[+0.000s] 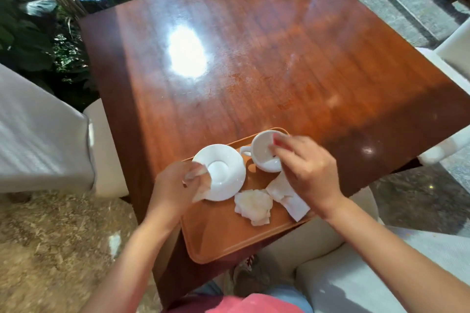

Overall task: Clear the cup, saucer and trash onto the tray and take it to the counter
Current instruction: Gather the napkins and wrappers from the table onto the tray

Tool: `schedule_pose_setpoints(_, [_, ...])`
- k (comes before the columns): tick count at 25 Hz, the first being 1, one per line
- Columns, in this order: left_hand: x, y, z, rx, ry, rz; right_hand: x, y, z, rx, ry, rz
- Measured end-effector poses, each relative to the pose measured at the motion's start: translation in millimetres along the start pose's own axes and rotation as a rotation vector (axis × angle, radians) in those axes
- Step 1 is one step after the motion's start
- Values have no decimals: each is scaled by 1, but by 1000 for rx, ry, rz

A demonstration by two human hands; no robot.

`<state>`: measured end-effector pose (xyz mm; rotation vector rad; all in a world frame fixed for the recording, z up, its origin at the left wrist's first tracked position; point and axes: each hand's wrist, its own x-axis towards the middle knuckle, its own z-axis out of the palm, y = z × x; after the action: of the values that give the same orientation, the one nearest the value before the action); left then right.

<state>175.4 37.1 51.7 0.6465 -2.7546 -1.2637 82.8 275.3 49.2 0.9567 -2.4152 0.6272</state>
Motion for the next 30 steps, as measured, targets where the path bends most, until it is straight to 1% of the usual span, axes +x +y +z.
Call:
schedule_pose_setpoints(3, [-40, -13, 17, 8, -85, 11, -39, -41, 7, 105, -118, -60])
schedule_pose_setpoints(5, [-55, -27, 26, 45, -157, -2, -61, -61, 17, 131, -212, -108])
schedule_pose_setpoints(9, [-60, -49, 36, 159, -183, -17, -93, -82, 45, 100, -319, -185])
schedule_pose_setpoints(13, [-64, -55, 38, 287, -180, 39, -102, -82, 55, 4, -335, -196])
schedule_pose_setpoints(15, [-68, -56, 34, 314, -131, 97, -101, -84, 53, 7, -347, -197])
schedule_pose_setpoints(18, [-82, -60, 32, 373, -45, 325, -104, -81, 40, 48, -341, -173])
schedule_pose_setpoints(20, [-96, -63, 39, 405, -72, 492, -112, -69, 28, 27, -333, -180])
schedule_pose_setpoints(22, [-108, -66, 50, 425, -145, 585, -126, -54, 20, -28, -351, -195])
schedule_pose_setpoints(25, [-111, -69, 57, 440, -197, 600, -144, -42, 15, -107, -389, -204])
schedule_pose_setpoints(28, [-112, -69, 57, 473, -218, 597, -145, -42, 17, -103, -401, -182])
schedule_pose_setpoints(30, [-113, -68, 56, 478, -210, 556, -141, -41, 21, -85, -400, -144])
